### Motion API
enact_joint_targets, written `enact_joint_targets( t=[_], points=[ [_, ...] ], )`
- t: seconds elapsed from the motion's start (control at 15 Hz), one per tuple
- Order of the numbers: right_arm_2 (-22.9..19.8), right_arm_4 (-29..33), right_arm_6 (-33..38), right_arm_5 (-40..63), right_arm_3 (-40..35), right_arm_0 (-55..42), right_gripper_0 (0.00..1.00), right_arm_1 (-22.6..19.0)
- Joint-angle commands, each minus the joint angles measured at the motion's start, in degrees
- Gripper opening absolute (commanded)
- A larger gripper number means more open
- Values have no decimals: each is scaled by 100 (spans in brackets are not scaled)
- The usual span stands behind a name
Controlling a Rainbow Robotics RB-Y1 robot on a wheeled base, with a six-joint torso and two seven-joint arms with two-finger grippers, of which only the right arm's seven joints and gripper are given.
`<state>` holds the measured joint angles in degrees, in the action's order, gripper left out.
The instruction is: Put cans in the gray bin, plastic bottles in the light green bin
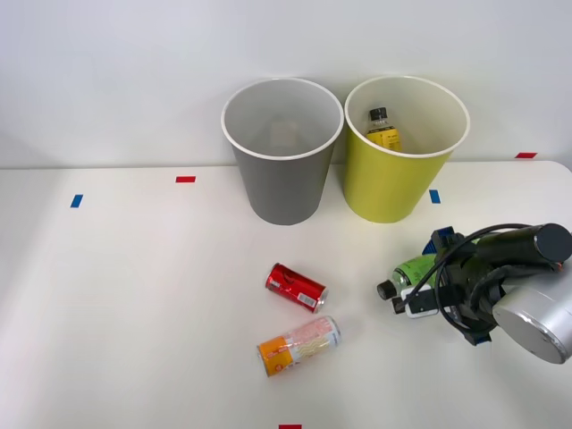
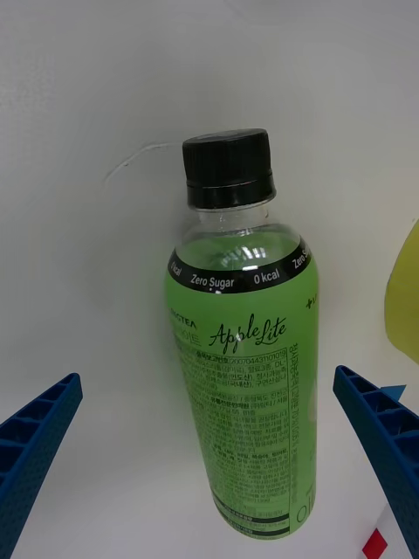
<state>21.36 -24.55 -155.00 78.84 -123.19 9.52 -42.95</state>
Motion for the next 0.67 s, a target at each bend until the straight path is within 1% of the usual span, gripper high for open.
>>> enact_joint_targets(
  t=[0.07, 0.2, 0.4, 0.67],
  points=[
    [0, 21, 0, -1, 357, 191, 100, 279],
    [105, 91, 0, -9, 603, 358, 100, 455],
    [272, 381, 0, -97, 990, 533, 100, 648],
    [475, 671, 0, -150, 1104, 595, 100, 701]
  ],
)
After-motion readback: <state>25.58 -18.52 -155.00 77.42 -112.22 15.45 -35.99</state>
